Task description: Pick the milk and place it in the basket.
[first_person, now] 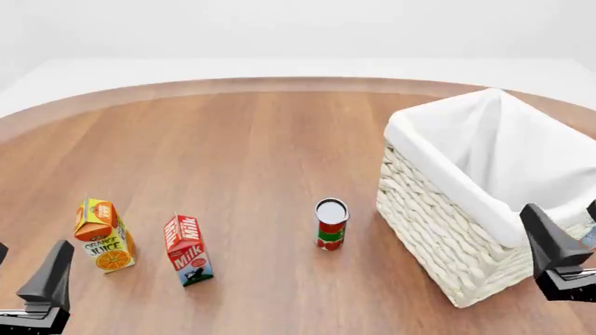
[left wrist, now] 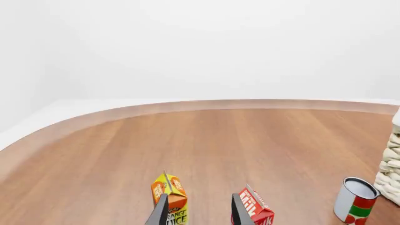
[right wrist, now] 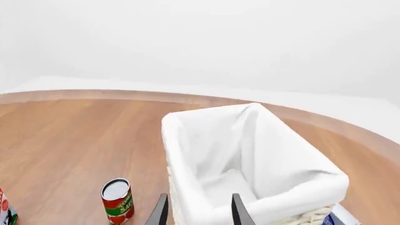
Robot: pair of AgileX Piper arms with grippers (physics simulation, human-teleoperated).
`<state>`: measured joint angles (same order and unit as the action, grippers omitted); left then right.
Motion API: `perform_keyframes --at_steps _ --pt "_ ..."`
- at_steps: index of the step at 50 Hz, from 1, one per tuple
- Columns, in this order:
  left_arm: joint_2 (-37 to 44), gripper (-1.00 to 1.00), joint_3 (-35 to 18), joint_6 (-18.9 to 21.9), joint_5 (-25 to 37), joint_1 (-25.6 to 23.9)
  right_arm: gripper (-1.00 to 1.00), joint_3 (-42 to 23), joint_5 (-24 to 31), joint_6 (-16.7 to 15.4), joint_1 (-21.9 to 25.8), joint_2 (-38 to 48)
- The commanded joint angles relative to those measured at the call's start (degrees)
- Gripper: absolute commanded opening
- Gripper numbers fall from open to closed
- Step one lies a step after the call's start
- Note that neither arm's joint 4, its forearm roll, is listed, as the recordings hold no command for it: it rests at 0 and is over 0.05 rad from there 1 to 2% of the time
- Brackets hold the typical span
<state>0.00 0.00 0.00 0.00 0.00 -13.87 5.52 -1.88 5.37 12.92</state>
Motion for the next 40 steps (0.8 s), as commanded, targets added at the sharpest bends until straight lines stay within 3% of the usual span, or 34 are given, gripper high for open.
perform_keyframes --at_steps 1,8,18,22,26,29,32,36,38,40 --pt "0.0 1.0 0.0 0.0 0.0 0.0 1.0 -15.06 12.53 0.38 5.79 6.84" --pt "0.0 1.0 0.0 0.0 0.0 0.0 1.0 -21.79 17.6 2.02 11.13 11.17" --pt "0.0 1.0 0.0 0.0 0.0 0.0 1.0 -29.26 23.42 4.48 14.56 17.76" --pt "0.0 1.0 0.0 0.0 0.0 0.0 1.0 -31.85 26.3 9.13 16.42 22.08" --pt "0.0 1.0 0.0 0.0 0.0 0.0 1.0 -33.7 27.77 10.69 16.96 24.77" --pt "0.0 1.0 0.0 0.0 0.0 0.0 1.0 -34.92 29.03 13.72 18.05 28.0" --pt "0.0 1.0 0.0 0.0 0.0 0.0 1.0 -36.86 30.4 14.22 18.56 29.77" --pt "0.0 1.0 0.0 0.0 0.0 0.0 1.0 -38.98 31.76 18.53 20.78 33.93" --pt "0.0 1.0 0.0 0.0 0.0 0.0 1.0 -41.13 33.19 17.43 20.0 34.49" --pt "0.0 1.0 0.0 0.0 0.0 0.0 1.0 -42.88 33.9 19.43 21.71 36.88"
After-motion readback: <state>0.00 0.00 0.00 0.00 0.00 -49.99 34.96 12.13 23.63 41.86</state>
